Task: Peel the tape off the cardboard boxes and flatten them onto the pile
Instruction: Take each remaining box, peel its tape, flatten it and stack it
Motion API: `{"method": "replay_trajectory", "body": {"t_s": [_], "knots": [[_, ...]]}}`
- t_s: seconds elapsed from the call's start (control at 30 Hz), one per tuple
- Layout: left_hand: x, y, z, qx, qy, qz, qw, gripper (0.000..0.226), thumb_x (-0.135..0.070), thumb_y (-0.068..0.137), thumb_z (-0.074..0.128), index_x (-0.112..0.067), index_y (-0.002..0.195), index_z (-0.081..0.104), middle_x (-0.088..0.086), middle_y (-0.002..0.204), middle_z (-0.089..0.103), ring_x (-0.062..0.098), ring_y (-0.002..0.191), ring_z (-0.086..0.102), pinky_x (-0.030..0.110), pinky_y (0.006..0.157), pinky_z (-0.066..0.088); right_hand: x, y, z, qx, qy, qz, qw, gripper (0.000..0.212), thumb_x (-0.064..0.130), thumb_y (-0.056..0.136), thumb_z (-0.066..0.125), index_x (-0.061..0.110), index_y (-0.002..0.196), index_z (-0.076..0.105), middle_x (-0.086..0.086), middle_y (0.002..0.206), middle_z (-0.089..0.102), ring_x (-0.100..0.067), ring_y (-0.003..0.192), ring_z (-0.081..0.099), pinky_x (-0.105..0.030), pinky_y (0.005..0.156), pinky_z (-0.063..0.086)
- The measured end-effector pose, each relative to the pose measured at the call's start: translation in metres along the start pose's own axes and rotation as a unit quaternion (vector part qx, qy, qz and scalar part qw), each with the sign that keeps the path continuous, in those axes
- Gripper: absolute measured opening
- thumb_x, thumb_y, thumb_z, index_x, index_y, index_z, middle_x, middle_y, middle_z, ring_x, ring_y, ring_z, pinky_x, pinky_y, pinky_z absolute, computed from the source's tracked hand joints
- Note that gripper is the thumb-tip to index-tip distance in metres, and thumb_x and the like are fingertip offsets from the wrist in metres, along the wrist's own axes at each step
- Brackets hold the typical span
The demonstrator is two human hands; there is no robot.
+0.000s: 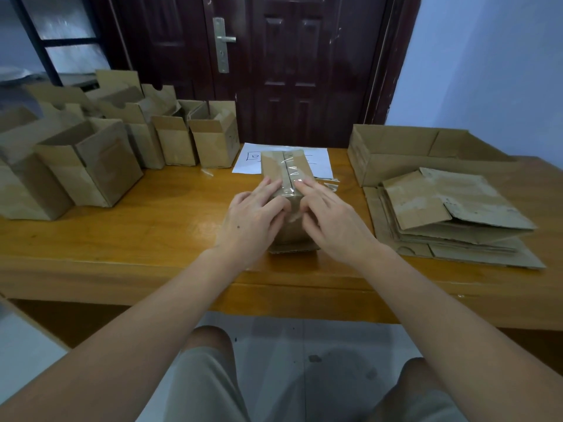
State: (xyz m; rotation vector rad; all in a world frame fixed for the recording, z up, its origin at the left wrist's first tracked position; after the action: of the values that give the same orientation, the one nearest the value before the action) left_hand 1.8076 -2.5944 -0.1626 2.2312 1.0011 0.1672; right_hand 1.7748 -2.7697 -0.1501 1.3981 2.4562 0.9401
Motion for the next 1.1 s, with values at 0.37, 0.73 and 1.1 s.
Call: {"method": "replay_trajectory", "body": {"t_s": [0.37, 0.73, 1.1], "knots": [[0.0, 0.005, -0.006, 0.02, 0.007, -0.017, 1.0, 0.02, -0.031, 0.099, 0.06, -0.024, 0.118, 0.063, 0.005, 0.15, 0.055, 0.023, 0.146, 0.042, 0.043, 0.116, 0.034, -0.004, 0.005, -0.001, -0.015, 0.0, 0.009, 1.0, 0.024, 0.019, 0.105, 0.046, 0.009, 0.123, 0.06, -0.014, 0.147, 0.055, -0.026, 0.14, 0.049, -0.043, 0.109, 0.048], [0.0, 0.008, -0.007, 0.003, 0.018, -0.025, 1.0, 0.026, -0.033, 0.106, 0.045, -0.021, 0.12, 0.063, 0.005, 0.143, 0.061, 0.023, 0.141, 0.049, 0.043, 0.114, 0.038, -0.003, 0.005, -0.003, -0.035, 0.007, 0.021, 0.999, 0.032, 0.022, 0.103, 0.045, 0.009, 0.129, 0.058, -0.013, 0.139, 0.062, -0.026, 0.127, 0.061, -0.041, 0.097, 0.057], [-0.006, 0.01, -0.013, -0.021, 0.033, -0.021, 0.999, 0.027, -0.023, 0.105, 0.04, -0.018, 0.115, 0.065, 0.008, 0.13, 0.07, 0.025, 0.13, 0.06, 0.047, 0.111, 0.043, -0.002, 0.006, -0.003, -0.062, 0.039, -0.016, 0.997, 0.053, 0.043, 0.109, 0.027, 0.007, 0.141, 0.05, -0.016, 0.138, 0.062, -0.026, 0.123, 0.063, -0.029, 0.093, 0.052]]}}
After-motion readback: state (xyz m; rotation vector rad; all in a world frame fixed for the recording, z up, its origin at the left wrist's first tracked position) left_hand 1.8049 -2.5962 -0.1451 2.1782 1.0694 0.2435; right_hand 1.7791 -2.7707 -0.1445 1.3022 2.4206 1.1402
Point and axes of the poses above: each hand's wrist, its own y-axis towards the middle knuckle, its own z-axis out of the palm, x = y × z, the point moved 3 cm from there along y, towards the middle knuckle
